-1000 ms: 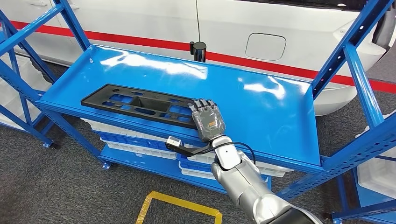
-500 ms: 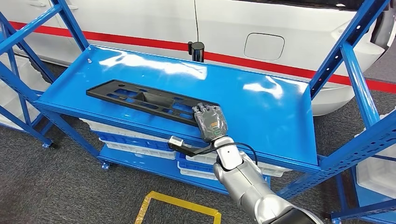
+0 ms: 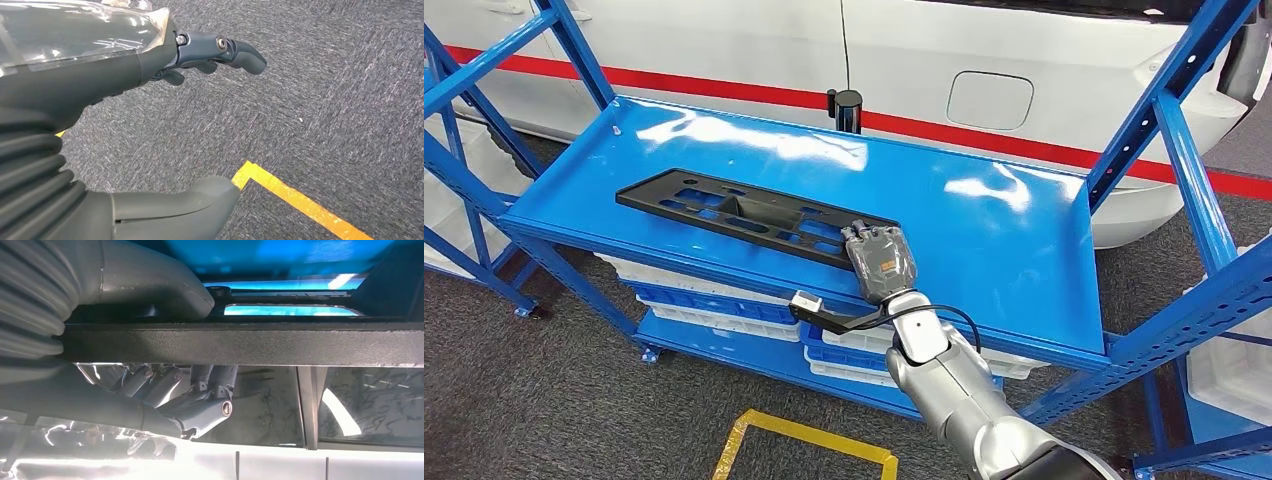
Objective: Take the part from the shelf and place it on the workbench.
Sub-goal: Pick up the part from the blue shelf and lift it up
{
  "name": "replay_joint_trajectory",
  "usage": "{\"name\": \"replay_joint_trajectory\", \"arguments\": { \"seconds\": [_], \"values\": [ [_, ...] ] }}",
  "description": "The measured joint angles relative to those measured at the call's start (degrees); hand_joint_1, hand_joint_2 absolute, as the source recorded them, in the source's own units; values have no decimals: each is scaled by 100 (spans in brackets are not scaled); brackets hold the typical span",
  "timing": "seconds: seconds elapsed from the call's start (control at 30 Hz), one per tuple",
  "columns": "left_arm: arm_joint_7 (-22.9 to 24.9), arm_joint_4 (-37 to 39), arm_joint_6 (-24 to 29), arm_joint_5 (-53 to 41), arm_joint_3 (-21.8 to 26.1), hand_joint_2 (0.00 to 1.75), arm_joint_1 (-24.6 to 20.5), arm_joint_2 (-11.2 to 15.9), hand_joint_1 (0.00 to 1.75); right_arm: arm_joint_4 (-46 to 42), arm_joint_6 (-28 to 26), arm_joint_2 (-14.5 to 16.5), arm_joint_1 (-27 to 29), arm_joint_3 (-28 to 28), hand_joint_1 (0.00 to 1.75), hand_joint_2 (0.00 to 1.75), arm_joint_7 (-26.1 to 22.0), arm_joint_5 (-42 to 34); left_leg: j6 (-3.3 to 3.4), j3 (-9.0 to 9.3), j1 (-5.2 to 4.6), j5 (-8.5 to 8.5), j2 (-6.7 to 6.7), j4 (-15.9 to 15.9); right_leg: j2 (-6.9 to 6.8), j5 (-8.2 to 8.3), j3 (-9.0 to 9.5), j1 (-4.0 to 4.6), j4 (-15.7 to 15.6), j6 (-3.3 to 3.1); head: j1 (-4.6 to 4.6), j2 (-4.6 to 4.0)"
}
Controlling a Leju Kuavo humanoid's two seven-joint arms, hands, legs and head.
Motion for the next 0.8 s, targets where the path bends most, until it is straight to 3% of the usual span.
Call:
{"name": "replay_joint_trajectory", "arguments": {
  "seconds": [0.27, 0.57, 0.8],
  "values": [
    [23, 0, 4, -102, -8, 175, 1, 31, 0, -91, 0, -36, 1, 14, 175, 175, -15, 0, 0, -1, 0, 0, 0, 0, 0, 0, -1, 0, 0, 0, 0, -1],
    [440, 0, -244, -56, -8, 175, 5, 87, 0, -412, 0, -93, 96, 39, 175, 175, -281, -34, 0, -2, 0, 0, 1, 0, 0, 0, -3, 0, 0, 0, 0, 0],
    [509, 0, -249, -44, -8, 175, 5, 98, 0, -593, 0, -128, 144, 37, 175, 175, -353, -40, 0, -4, 0, 0, 1, 0, 1, 0, -4, 0, 0, 0, 0, -1]
  ]
}}
